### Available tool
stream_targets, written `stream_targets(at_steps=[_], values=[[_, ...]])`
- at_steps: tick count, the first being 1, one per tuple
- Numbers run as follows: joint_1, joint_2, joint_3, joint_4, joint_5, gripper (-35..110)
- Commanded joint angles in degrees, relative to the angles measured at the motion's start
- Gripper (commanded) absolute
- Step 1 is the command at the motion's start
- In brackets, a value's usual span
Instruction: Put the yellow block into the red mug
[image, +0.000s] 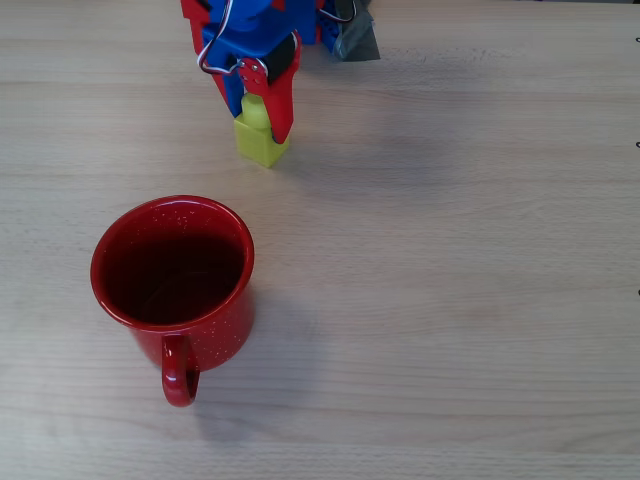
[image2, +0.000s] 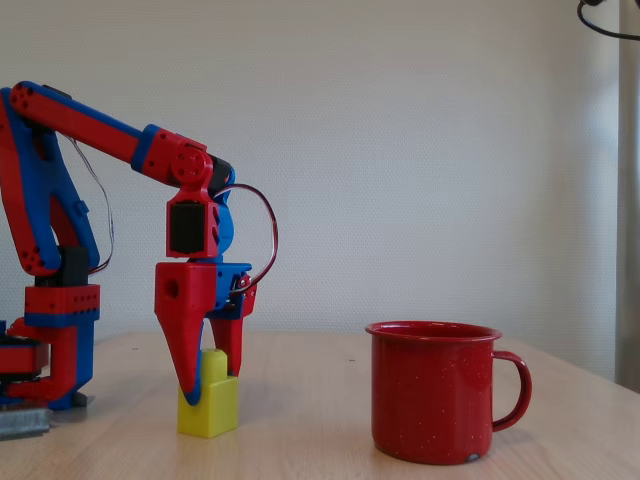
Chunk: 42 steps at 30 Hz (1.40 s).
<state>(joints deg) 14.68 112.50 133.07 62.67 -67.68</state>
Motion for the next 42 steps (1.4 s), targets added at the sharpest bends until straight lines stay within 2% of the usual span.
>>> stream_targets(at_steps=[1, 12, 20, 25, 31, 42], values=[[-0.44, 2.37, -1.58, -0.26, 3.78, 0], [-2.55, 5.01, -5.98, -0.18, 35.33, 0], [-3.43, 4.39, -13.18, 7.03, 53.17, 0], [-4.31, 2.9, -19.86, 14.68, 60.38, 0], [-5.01, 0.79, -29.09, 19.07, 67.41, 0], [-4.75, -12.39, -58.71, 27.6, 74.53, 0]])
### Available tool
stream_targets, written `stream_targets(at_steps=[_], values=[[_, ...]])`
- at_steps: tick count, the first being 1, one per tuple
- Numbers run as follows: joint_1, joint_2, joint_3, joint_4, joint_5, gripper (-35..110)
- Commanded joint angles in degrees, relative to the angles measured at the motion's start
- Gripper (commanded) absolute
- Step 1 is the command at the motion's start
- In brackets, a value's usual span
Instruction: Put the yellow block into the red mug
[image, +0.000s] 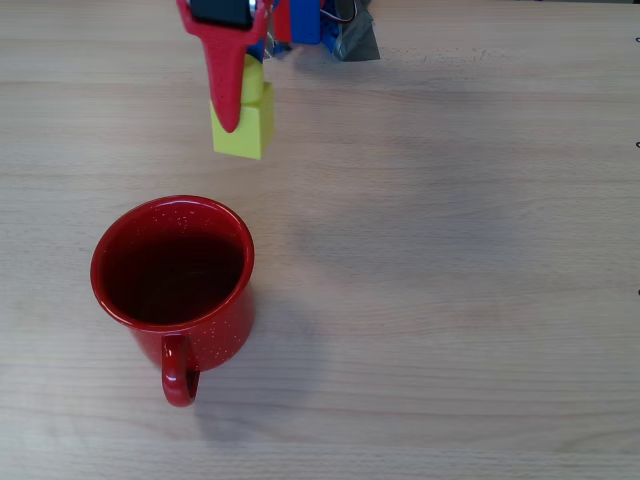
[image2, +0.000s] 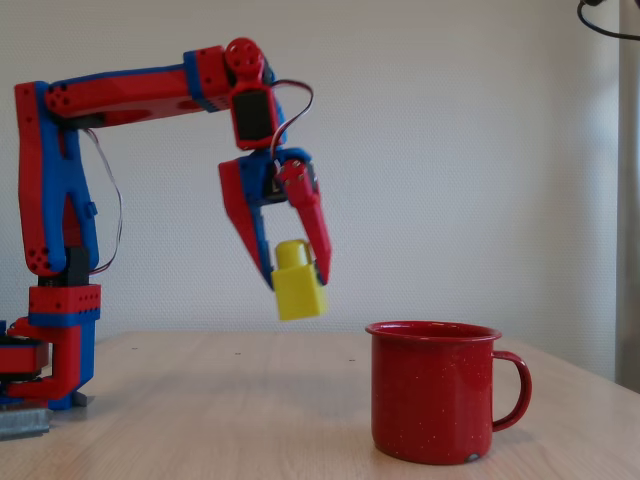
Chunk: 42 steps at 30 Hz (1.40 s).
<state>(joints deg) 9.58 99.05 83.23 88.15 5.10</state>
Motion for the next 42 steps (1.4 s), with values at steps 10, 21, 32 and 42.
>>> stream_targets(at_steps=[10, 21, 32, 42], values=[[2.02, -7.65, -25.84, 1.67, 1.76, 0], [3.78, -19.42, -36.47, -0.44, 3.16, 0], [4.31, -27.69, -40.25, -6.15, 4.66, 0], [4.83, -34.01, -39.99, -10.46, 4.39, 0]])
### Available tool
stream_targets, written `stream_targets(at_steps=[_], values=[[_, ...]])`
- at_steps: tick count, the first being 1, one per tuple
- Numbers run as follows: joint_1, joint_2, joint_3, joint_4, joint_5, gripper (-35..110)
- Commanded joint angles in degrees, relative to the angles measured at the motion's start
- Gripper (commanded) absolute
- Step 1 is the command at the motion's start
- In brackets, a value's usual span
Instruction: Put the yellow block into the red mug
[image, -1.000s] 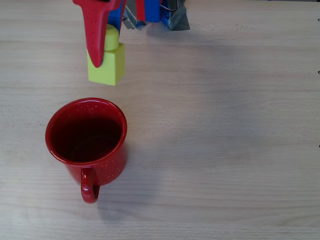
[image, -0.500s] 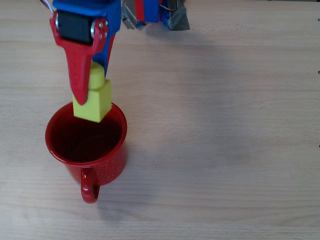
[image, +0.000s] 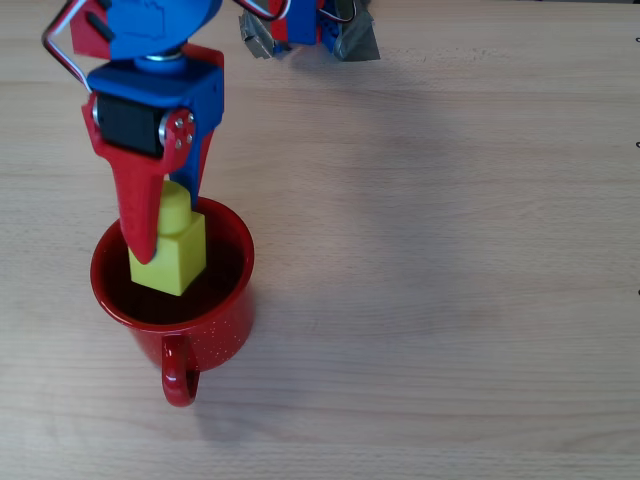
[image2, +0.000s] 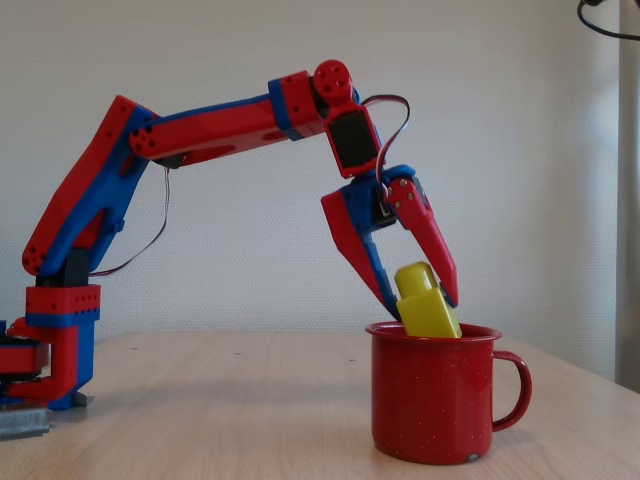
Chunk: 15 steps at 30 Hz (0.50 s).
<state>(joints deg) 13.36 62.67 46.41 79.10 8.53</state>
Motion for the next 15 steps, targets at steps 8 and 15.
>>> stream_targets(at_steps=[8, 15], values=[[1.32, -0.09, -3.16, -2.99, 0.44, 0], [1.23, -0.62, -3.16, -2.9, 0.26, 5]])
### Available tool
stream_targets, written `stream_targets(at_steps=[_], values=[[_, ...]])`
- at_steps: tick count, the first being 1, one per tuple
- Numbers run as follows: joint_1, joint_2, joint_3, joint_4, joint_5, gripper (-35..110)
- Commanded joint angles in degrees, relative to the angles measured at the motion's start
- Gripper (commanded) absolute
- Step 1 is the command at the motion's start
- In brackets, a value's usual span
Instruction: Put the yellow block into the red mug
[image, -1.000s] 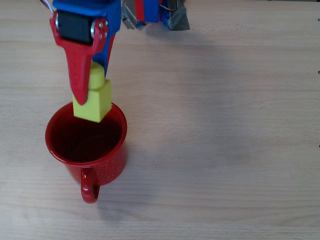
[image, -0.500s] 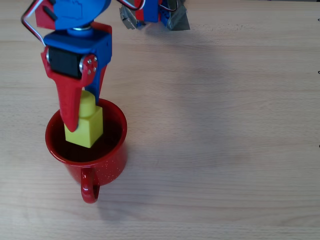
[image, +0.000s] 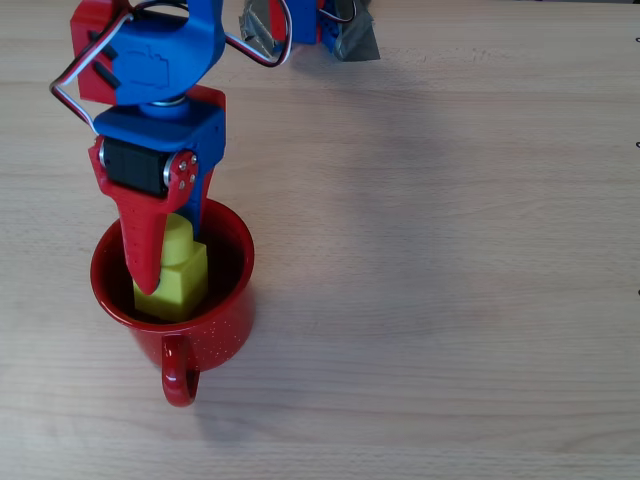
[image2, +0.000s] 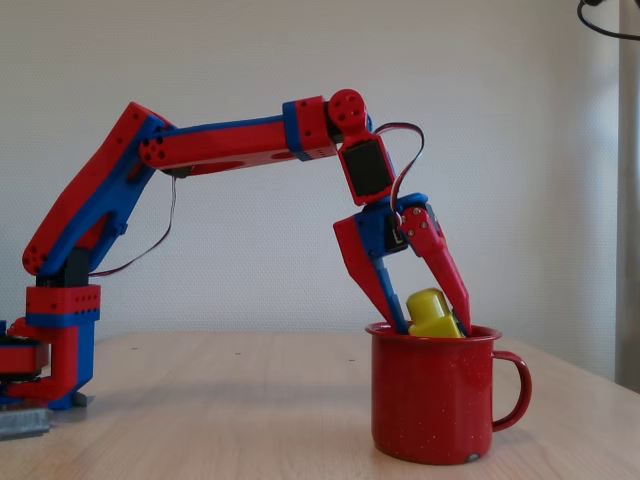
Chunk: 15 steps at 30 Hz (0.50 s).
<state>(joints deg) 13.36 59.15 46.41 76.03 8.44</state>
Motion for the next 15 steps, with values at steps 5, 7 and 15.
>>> stream_targets(at_steps=[5, 7, 15], values=[[1.14, 2.9, -3.16, 1.76, -0.44, 35], [1.14, 2.9, -3.16, 1.76, -0.44, 40], [0.79, 3.34, -3.16, 1.85, 0.0, 42]])
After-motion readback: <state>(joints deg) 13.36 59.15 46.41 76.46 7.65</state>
